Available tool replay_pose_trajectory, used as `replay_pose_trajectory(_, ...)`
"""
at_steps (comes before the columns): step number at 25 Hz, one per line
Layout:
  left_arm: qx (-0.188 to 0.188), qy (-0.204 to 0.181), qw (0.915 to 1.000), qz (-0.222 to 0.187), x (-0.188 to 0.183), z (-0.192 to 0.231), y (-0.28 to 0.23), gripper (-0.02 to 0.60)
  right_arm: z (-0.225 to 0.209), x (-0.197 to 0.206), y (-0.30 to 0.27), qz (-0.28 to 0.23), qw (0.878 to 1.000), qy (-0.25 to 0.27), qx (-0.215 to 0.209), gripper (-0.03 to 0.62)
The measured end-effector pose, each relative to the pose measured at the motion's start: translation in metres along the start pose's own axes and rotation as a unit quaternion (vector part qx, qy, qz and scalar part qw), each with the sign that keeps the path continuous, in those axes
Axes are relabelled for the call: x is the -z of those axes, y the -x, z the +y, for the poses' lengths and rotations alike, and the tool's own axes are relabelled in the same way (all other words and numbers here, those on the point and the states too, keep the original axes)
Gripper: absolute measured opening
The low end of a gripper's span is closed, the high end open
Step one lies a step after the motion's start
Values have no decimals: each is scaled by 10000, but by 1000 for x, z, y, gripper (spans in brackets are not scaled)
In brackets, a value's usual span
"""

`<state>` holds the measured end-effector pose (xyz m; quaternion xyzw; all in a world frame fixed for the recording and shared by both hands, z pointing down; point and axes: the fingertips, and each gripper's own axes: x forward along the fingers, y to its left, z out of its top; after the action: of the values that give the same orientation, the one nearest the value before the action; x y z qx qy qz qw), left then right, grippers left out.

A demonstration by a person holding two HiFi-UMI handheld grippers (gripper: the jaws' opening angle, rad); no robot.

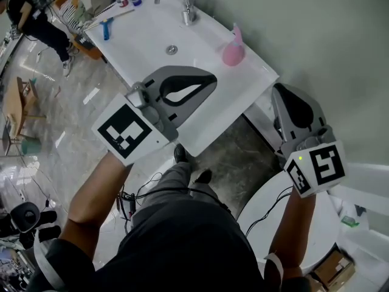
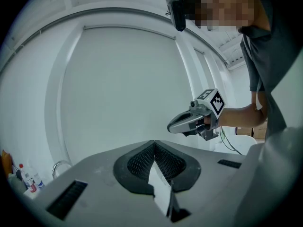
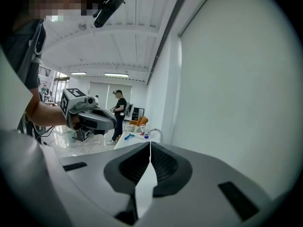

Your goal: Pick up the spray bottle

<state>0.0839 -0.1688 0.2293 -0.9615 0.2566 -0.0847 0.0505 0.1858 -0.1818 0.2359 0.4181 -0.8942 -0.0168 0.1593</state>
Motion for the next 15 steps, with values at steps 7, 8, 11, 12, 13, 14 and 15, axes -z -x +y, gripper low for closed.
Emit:
replay_pose_trajectory(7, 350, 92, 9993, -45, 13, 39, -16, 5, -15, 1, -36, 208, 9994, -138, 250, 9)
replay_pose_trajectory(8, 392, 127, 9991, -56, 15, 45, -18, 5, -17, 2, -41, 248, 9992, -155, 281, 9)
replay_pose_trajectory(11, 521, 177, 9985, -58, 20, 64, -25, 5, -26, 2, -59, 316, 9984, -212, 415, 9)
replay_pose_trajectory(12, 571, 158, 9982, -77, 21, 70, -26, 3, -28, 3, -64, 339, 9981, -227, 452, 9)
replay_pose_trajectory(13, 615, 150, 9979, -99, 21, 76, -27, 4, -29, 4, -70, 370, 9979, -241, 483, 9)
replay_pose_trajectory(14, 652, 161, 9977, -118, 22, 81, -28, 4, -30, 4, -75, 402, 9976, -251, 509, 9)
replay_pose_trajectory(15, 685, 179, 9974, -130, 23, 86, -28, 5, -31, 5, -80, 427, 9973, -258, 535, 9)
